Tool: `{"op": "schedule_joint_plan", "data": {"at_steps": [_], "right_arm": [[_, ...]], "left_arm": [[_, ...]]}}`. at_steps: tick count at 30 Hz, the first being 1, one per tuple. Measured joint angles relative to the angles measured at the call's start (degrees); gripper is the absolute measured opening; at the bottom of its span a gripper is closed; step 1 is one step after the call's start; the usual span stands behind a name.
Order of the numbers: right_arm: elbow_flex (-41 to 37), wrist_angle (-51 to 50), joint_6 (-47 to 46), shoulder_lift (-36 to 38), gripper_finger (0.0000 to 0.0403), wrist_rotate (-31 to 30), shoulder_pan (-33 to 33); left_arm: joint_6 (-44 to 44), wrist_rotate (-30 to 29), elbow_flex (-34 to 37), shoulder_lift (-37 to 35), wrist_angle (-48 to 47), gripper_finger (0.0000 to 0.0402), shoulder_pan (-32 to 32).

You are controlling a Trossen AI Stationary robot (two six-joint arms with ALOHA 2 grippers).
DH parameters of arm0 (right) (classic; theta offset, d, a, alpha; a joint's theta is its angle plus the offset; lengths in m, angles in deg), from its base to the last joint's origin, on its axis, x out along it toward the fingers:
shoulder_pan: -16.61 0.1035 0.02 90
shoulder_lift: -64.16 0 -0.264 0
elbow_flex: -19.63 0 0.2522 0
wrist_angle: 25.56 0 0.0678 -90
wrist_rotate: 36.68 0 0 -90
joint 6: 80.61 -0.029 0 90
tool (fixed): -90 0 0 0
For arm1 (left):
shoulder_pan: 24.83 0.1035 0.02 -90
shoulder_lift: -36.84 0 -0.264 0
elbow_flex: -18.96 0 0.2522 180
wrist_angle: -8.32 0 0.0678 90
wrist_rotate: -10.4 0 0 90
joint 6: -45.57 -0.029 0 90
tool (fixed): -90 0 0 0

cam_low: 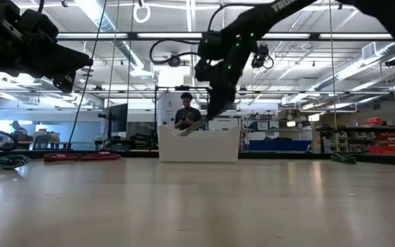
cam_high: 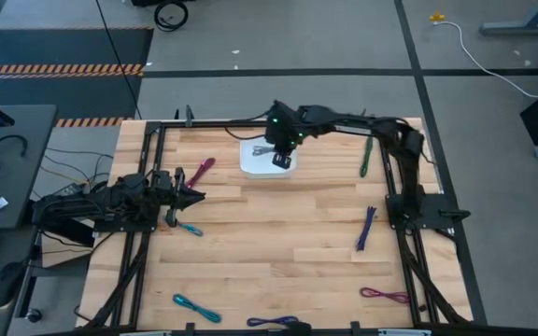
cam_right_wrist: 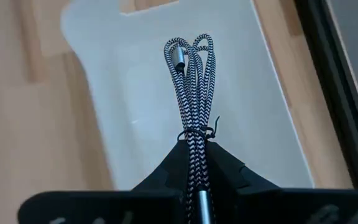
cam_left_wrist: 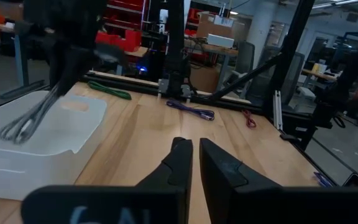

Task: Pick and place USB-C Cables
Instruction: Put the black white charger cable into the white bin, then put the top black violet charger cable into the white bin

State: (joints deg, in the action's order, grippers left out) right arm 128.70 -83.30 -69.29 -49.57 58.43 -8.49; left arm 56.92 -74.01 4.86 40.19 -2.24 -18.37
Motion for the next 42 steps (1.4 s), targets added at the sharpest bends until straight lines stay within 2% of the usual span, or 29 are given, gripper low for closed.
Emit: {"op": "schedule_joint_plan", "data": {"at_steps": [8, 15, 24, 29, 35, 42], "right_arm": [[0.39, 4.31, 11.19, -6.54, 0.0038, 1.66, -0.17], [0.34, 11.79, 11.79, -8.22, 0.0039, 5.37, -0.73], [0.06, 18.19, 9.78, -8.18, 0.0042, 5.07, -2.81], [0.06, 19.96, 9.68, -8.16, 0.0063, 5.71, -3.76], [-1.31, 22.88, 9.31, -8.12, 0.0109, 7.41, -4.06], [-2.44, 20.91, 9.29, -7.19, 0.0142, 3.2, -3.51]], "left_arm": [[0.0, 0.0, 0.0, 0.0, 0.01, 0.0033, 0.0], [-0.04, 0.02, 0.0, 0.02, 0.01, 0.0038, 0.0], [0.01, 0.0, 0.0, 0.0, 0.01, 0.003, -0.02], [-0.02, 0.0, -0.01, 0.0, 0.0, 0.0035, -0.01], [0.01, 0.0, 0.0, 0.02, -0.01, 0.0038, 0.0], [-0.02, 0.0, 0.0, 0.01, 0.0, 0.003, -0.01]]}}
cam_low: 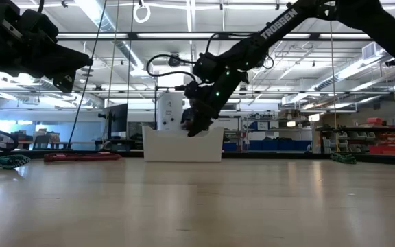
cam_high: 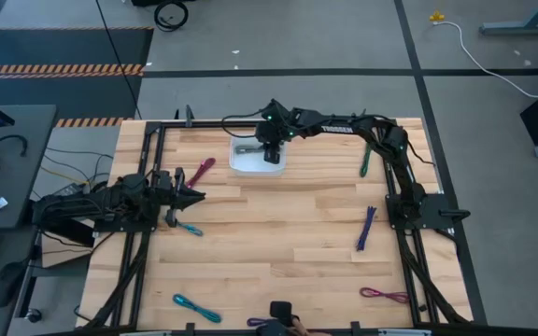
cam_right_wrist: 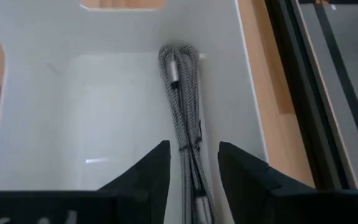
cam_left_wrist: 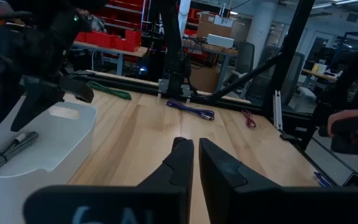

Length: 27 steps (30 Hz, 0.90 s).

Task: Pick and place USB-C Cables
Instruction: Put the top black violet charger cable into the white bin

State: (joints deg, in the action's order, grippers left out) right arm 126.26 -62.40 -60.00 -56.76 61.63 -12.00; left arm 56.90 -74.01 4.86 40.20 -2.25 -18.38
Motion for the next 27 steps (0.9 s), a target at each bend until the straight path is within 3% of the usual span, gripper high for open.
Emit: {"op": "schedule_joint_plan", "data": {"at_steps": [9, 17, 27], "right_arm": [[0.1, -6.83, -6.35, 12.93, 0.0121, -0.55, 4.78], [0.12, -14.99, -13.65, 21.22, 0.0101, -1.22, 14.23], [-1.12, -36.26, -33.78, 26.47, 0.0091, -0.78, 26.21]], "left_arm": [[0.02, 0.0, 0.0, 0.0, 0.0, 0.0038, 0.0], [0.01, 0.0, 0.0, -0.01, 0.01, 0.0032, -0.01], [0.01, 0.02, 0.0, -0.01, -0.01, 0.0038, 0.01]]}}
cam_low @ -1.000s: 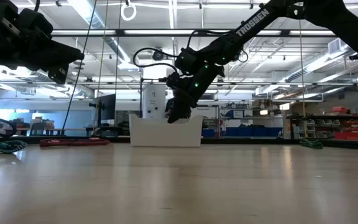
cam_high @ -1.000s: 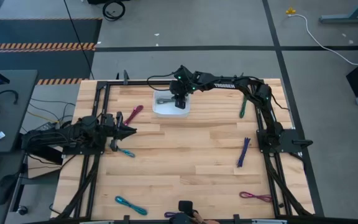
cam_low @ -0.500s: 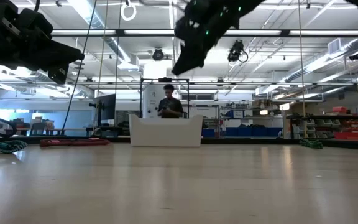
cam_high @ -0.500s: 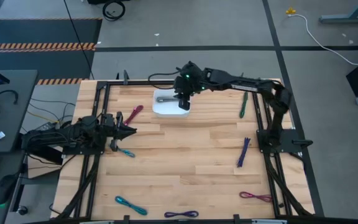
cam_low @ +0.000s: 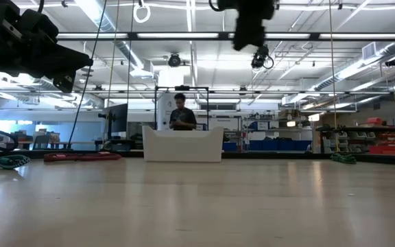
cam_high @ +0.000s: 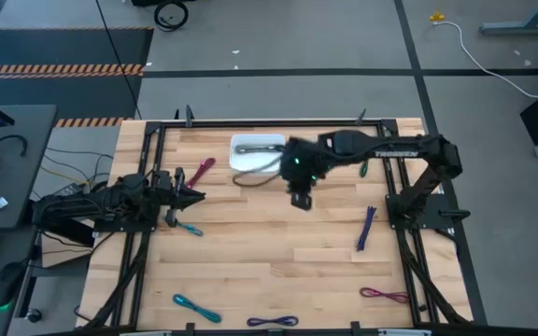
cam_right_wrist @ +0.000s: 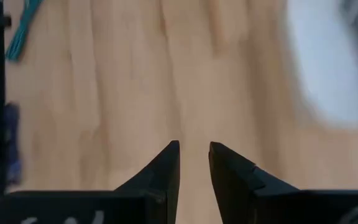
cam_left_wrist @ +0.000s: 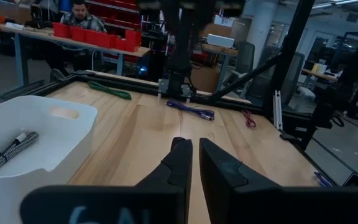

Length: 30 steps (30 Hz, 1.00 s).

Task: Pick and place USB-C Cables
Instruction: Put the top black violet charger cable into the white bin

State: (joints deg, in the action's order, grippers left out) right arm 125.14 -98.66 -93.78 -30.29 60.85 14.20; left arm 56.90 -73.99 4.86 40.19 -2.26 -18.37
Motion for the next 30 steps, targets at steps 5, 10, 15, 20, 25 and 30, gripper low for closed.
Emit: {"op": "schedule_joint_plan", "data": {"at_steps": [5, 10, 15, 20, 25, 30], "right_arm": [[-9.67, -2.68, -16.94, 2.92, 0.0091, 3.27, 5.26], [-22.9, -2.47, -36.53, 6.38, 0.0099, 4.31, 10.0], [-33.11, -0.8, -55.43, 10.83, 0.0128, 4.15, 14.01], [-41.04, 0.76, -72.03, 14.68, 0.0178, 1.98, 16.62], [-46.67, 1.01, -84.11, 17.26, 0.0222, 0.85, 19.77], [-53.38, 8.16, -93.96, 18.31, 0.0234, -1.56, 22.39]], "left_arm": [[0.02, -0.01, -0.02, 0.02, 0.02, 0.0038, -0.02], [0.0, -0.02, 0.0, 0.02, 0.0, 0.0032, -0.01], [-0.02, -0.02, -0.02, 0.0, 0.0, 0.003, -0.02], [0.01, -0.01, -0.02, 0.0, 0.01, 0.0036, -0.02], [0.01, -0.02, 0.0, 0.01, 0.02, 0.0038, 0.0], [-0.02, 0.0, -0.02, 0.01, 0.0, 0.0033, 0.0]]}}
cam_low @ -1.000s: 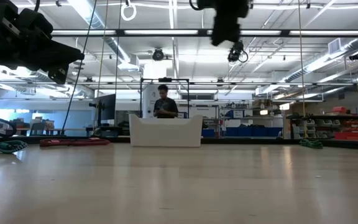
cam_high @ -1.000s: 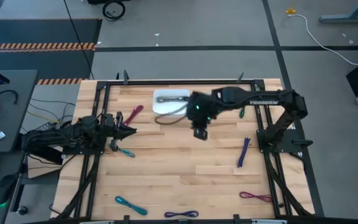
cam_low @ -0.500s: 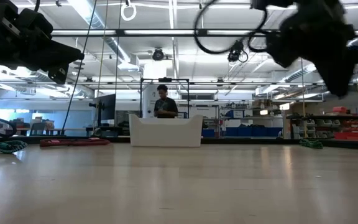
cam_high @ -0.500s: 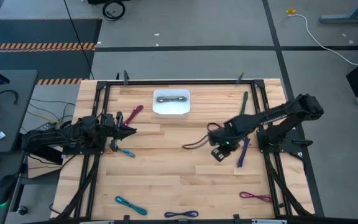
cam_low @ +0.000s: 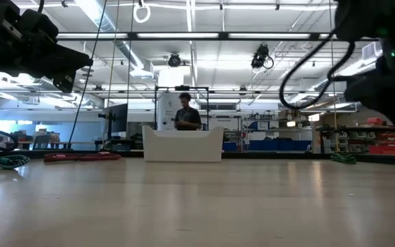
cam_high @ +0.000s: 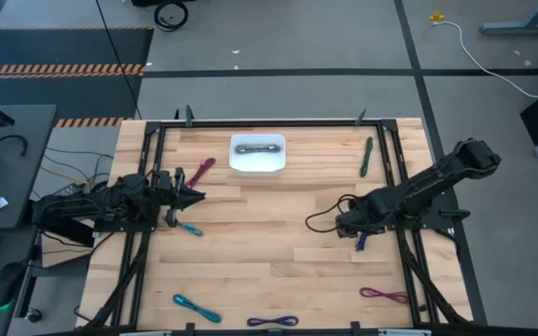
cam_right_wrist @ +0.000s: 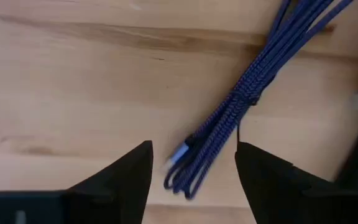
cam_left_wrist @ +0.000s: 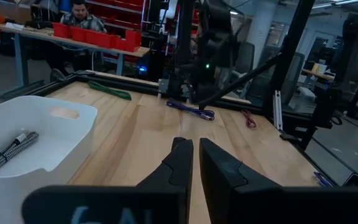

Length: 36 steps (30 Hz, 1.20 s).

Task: Pick and place USB-C Cables
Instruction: Put the top black violet charger cable into the white bin

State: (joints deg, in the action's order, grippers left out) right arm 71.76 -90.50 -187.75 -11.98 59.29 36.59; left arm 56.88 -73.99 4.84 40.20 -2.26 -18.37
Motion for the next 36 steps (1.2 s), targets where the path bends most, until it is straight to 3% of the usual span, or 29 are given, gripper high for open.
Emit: {"op": "schedule_joint_plan", "data": {"at_steps": [6, 12, 17, 22, 27, 36], "right_arm": [[-4.84, 2.43, -8.48, -0.02, 0.0225, -1.67, 1.07], [-8.07, 5.21, -8.45, 0.22, 0.0201, -2.59, 1.32], [-9.11, 6.9, -6.34, 0.35, 0.0155, -3.95, 1.3], [-9.16, 7.85, -1.51, 0.28, 0.0084, -5.68, 1.31], [-6.91, 6.82, 8.46, -0.18, 0.002, -6.7, 1.04], [11.89, 6.54, 39.82, -0.65, 0.0021, -15.62, -7.25]], "left_arm": [[0.04, 0.0, 0.02, -0.01, 0.02, 0.0031, -0.02], [0.0, -0.02, 0.0, 0.0, 0.0, 0.0038, 0.0], [0.04, -0.02, 0.01, 0.0, 0.0, 0.0035, -0.01], [0.02, 0.0, 0.02, -0.01, 0.0, 0.003, 0.0], [-0.01, -0.02, 0.02, 0.01, 0.01, 0.0035, -0.01], [0.01, -0.01, 0.02, -0.01, 0.02, 0.0035, -0.01]]}}
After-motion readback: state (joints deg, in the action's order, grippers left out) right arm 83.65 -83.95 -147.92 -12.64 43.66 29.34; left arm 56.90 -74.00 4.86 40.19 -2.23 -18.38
